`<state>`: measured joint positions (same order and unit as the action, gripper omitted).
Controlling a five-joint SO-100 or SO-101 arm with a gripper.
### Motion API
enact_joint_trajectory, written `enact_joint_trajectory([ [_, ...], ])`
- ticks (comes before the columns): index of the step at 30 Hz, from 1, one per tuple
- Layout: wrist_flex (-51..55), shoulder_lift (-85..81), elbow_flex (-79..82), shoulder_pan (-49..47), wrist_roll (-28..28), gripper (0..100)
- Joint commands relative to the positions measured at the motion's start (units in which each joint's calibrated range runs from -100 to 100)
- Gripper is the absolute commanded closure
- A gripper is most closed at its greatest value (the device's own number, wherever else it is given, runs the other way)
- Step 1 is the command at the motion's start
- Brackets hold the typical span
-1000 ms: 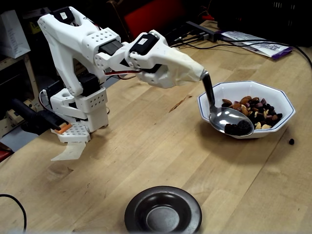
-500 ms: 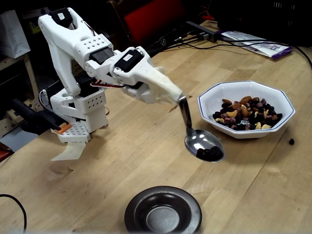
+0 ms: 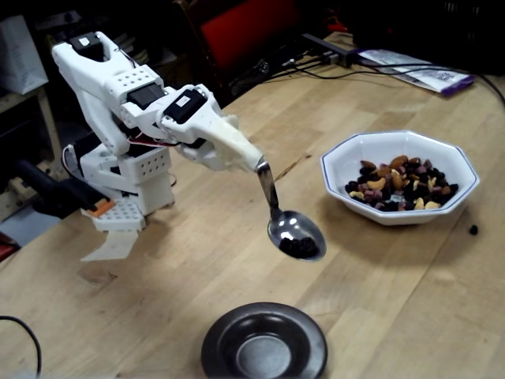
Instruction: Use spoon to transfer food from the white bowl to brown plate
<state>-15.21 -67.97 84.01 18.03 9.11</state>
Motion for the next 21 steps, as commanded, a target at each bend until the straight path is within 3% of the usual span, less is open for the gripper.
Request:
enact_joint_trajectory([
  [1, 4.7, -1.74, -0.82, 0.19, 0.44, 95],
  [21, 8.81, -1.74, -0.82, 0.19, 0.49, 95],
])
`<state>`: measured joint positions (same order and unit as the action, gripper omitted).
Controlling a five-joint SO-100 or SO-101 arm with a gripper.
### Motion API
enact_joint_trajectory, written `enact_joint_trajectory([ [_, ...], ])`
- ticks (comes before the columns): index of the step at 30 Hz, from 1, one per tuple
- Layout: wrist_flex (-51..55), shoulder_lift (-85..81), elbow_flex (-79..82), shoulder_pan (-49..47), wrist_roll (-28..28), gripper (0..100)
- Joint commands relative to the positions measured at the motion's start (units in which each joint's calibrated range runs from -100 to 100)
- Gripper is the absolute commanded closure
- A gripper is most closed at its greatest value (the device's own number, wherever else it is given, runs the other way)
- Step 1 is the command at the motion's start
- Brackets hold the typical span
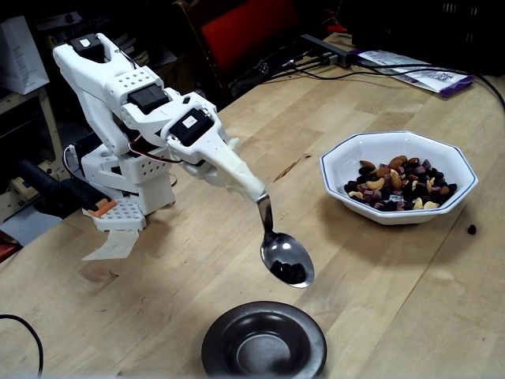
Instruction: Use spoon to transfer food from the white bowl to brown plate
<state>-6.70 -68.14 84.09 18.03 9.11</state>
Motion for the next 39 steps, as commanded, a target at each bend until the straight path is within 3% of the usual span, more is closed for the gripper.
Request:
enact_joint_trajectory([
  [1, 0.3, -1.56, -0.91, 0.19, 0.49, 95],
  [18, 0.38, -1.14, -0.91, 0.19, 0.54, 96],
  [28, 0.22, 10.5, -3.03, 0.19, 0.54, 96],
  [39, 0.38, 12.56, -9.4, 0.27, 0.54, 96],
])
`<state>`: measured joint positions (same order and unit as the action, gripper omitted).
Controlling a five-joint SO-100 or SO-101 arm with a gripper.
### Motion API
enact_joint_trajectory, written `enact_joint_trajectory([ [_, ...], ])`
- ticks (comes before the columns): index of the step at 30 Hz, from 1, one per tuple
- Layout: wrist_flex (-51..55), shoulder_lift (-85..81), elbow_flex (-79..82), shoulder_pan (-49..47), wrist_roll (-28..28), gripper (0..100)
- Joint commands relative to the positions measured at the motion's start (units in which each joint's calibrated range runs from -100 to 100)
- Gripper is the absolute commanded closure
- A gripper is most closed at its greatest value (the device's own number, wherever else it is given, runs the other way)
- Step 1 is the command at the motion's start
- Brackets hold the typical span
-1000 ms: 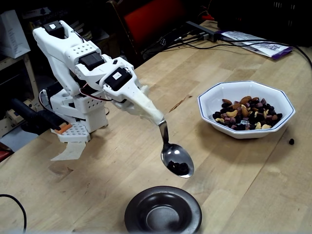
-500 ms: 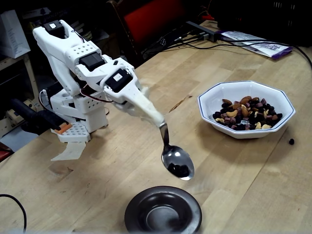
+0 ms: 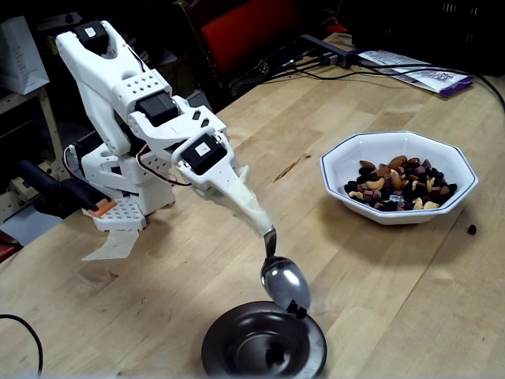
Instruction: Use spoon to transfer food from the white bowl to brown plate
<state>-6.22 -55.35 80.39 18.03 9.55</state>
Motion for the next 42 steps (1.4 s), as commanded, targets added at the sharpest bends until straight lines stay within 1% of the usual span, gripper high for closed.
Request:
enact_joint_trajectory([
  [1, -0.1, -0.24, -6.05, 0.27, 0.1, 96],
  [15, -0.1, -0.24, -5.87, 0.27, 0.24, 96],
  [23, -0.02, -0.24, -6.05, 0.79, 5.91, 96],
  [29, -0.02, -1.09, -5.87, 0.56, 6.06, 96],
  [32, -0.02, -1.18, -6.4, 0.34, 4.84, 96],
  [38, -0.02, -1.27, -6.58, 0.19, -1.22, 96],
  [42, -0.02, -3.15, -6.58, -1.58, -3.71, 96],
])
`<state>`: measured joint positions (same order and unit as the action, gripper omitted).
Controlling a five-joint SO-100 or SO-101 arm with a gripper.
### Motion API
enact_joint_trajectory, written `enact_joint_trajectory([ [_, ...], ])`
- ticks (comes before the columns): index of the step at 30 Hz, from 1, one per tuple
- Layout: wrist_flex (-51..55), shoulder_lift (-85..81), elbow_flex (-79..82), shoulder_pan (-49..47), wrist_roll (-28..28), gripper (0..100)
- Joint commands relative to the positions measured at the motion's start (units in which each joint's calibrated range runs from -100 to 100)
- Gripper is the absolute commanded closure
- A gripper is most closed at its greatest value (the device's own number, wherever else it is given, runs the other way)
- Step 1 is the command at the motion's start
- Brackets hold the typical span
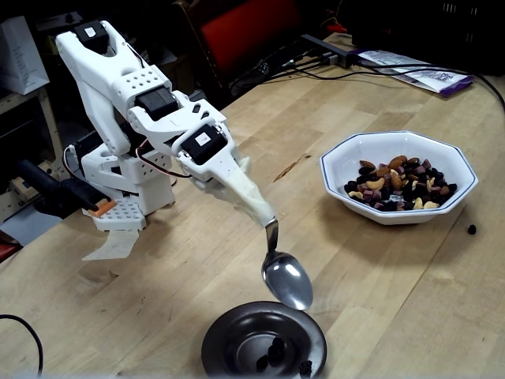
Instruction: Use spoon to transfer food from the white bowl to brown plate
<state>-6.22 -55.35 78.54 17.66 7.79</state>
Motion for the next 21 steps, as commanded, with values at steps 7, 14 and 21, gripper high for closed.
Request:
enact_joint_trajectory([
  [7, 5.75, -21.55, -4.02, -6.63, -2.64, 96],
  [14, 28.91, -37.29, -3.93, -8.18, -2.3, 96],
  [21, 47.25, -44.14, -5.0, -11.0, -2.25, 96],
])
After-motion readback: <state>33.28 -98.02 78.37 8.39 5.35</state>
